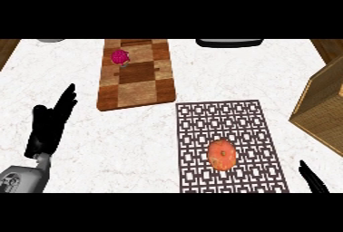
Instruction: Pick the squash from the placemat and place it in the basket
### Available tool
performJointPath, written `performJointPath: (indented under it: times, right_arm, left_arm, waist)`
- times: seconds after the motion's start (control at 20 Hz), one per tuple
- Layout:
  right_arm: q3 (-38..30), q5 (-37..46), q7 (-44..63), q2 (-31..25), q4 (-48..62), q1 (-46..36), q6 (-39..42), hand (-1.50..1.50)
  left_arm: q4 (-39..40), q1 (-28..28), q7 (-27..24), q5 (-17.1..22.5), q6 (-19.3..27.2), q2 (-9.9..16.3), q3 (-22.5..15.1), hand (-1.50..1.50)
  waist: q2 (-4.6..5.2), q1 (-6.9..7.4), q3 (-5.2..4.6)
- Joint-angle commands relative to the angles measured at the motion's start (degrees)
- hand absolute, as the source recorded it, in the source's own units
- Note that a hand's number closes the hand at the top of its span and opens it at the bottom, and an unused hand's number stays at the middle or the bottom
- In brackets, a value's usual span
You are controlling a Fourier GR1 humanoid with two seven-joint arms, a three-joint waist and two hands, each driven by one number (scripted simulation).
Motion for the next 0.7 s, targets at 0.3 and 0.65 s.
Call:
performJointPath:
  times: [0.3, 0.65]
  right_arm:
    - [2.0, 10.4, 32.1, -15.8, -33.5, 11.8, 9.8, -1.5]
    - [7.5, 21.2, 44.0, -7.1, -34.3, 5.2, 9.2, -1.5]
  left_arm:
    - [4.8, -4.4, 0.0, -0.8, -0.1, -3.1, -0.2, 0.0]
    - [5.6, -3.5, -2.2, -2.4, -2.7, -4.0, 0.4, 0.0]
  waist:
    - [-0.05, 1.07, 0.49]
    - [-0.17, 2.15, 0.7]
